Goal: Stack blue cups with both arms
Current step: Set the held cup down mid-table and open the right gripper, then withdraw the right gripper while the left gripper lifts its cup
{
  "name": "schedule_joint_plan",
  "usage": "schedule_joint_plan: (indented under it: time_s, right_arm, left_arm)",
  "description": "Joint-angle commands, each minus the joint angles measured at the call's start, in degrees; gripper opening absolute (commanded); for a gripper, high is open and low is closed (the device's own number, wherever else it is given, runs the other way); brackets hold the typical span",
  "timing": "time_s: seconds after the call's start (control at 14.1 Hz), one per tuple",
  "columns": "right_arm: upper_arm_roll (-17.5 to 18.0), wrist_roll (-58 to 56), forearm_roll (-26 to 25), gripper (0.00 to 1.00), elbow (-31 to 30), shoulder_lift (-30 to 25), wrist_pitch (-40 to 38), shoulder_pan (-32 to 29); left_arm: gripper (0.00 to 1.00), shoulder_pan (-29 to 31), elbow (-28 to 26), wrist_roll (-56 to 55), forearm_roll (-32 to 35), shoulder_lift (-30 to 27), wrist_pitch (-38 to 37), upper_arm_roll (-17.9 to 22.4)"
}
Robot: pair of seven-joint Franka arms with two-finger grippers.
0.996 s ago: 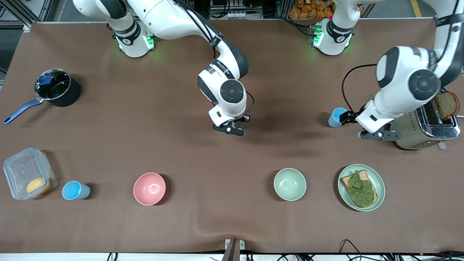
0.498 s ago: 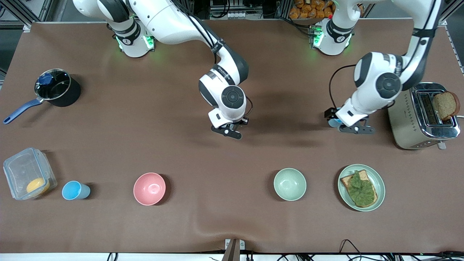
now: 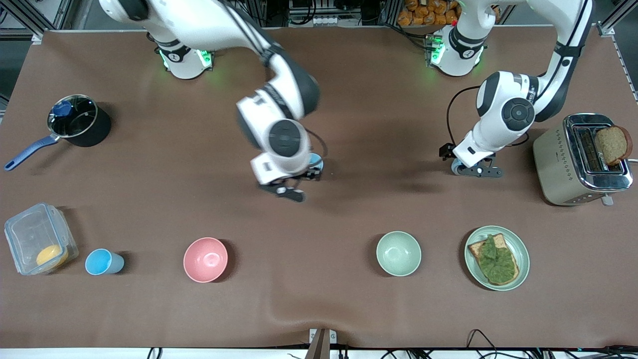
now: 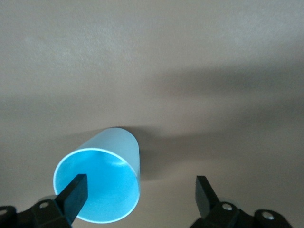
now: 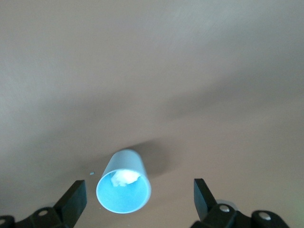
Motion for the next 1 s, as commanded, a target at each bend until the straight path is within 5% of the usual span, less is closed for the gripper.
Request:
schedule_joint_plan:
  time_s: [0.0, 0.14, 0.36, 0.71, 0.92]
  right_arm:
    - [0.5, -3.9, -2.6, 1.0, -5.4, -7.5, -0.3, -4.9]
    - [0.5, -10.1, -2.6, 1.0, -7.5, -11.1, -0.2, -10.0]
    - [0.5, -20.1, -2.8, 1.0, -13.0, -17.9, 1.1, -17.3]
    - [0.5, -29.7, -8.9, 1.0, -22.3, -29.0, 1.2, -25.0]
    - [0.6, -41.2, -8.6, 1.0, -25.8, -33.7, 0.7, -30.0]
  left_arm:
    - [0.87, -0.1, -1.3, -1.1, 0.7, 0.3, 2.0, -0.2]
    - [0.6, -0.6, -1.3, -0.9, 1.1, 1.1, 3.3, -0.1]
    - [0.06, -0.3, -1.3, 1.2, 1.3, 1.5, 3.3, -0.1]
    - [0.0, 0.0, -0.4, 3.9, 1.3, 0.0, 1.8, -0.1]
    - [0.0, 0.2, 5.7, 4.7, 0.8, -3.0, -11.7, -0.6]
